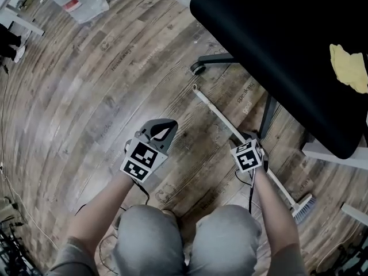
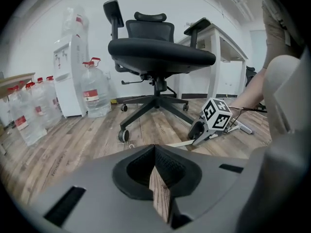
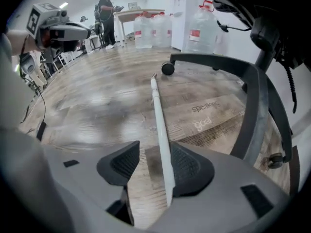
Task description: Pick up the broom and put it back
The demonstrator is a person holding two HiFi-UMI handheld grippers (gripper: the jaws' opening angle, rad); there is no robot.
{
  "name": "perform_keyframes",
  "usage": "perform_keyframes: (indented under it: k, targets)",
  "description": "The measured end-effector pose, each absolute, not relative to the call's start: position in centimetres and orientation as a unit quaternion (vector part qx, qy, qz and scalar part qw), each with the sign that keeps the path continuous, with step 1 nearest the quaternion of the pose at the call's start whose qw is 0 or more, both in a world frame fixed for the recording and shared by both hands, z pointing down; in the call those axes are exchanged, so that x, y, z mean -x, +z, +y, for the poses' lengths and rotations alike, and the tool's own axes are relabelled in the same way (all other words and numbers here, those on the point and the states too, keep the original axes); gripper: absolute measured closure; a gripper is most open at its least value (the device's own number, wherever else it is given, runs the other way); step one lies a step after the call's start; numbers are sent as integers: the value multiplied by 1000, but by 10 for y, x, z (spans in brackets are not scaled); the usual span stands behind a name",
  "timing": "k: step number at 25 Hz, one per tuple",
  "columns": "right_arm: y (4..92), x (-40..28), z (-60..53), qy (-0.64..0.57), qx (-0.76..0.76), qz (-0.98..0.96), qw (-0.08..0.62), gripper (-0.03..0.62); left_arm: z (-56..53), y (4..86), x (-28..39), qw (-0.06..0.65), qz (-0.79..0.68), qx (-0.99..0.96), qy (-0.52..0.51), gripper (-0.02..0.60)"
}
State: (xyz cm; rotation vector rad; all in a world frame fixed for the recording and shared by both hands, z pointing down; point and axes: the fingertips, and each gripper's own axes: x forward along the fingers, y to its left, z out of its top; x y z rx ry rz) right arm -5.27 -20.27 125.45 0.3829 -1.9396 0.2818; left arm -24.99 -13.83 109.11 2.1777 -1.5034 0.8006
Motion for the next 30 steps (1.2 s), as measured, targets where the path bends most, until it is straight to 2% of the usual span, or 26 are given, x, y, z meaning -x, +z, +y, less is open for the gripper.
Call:
perform_keyframes:
  k: [6, 11, 14, 21, 30]
  targets:
    - [1289, 54, -211, 86, -178, -789, 582, 378, -129, 1122, 259, 210, -549, -762, 271, 565]
    - [1302, 64, -206, 75, -149, -772, 613, 384, -126, 1128, 256, 202, -545, -765, 277, 565]
    - [1305, 66, -196, 91, -118, -767, 624, 482, -124, 1124, 257, 203, -548, -763, 276, 565]
    - [1287, 68, -189, 97, -103, -804, 578, 497, -115, 1111, 276, 198, -559, -753, 284, 565]
    - [1157, 59, -155, 77, -121, -851, 505, 496, -96, 1034, 272, 211, -566, -739, 297, 565]
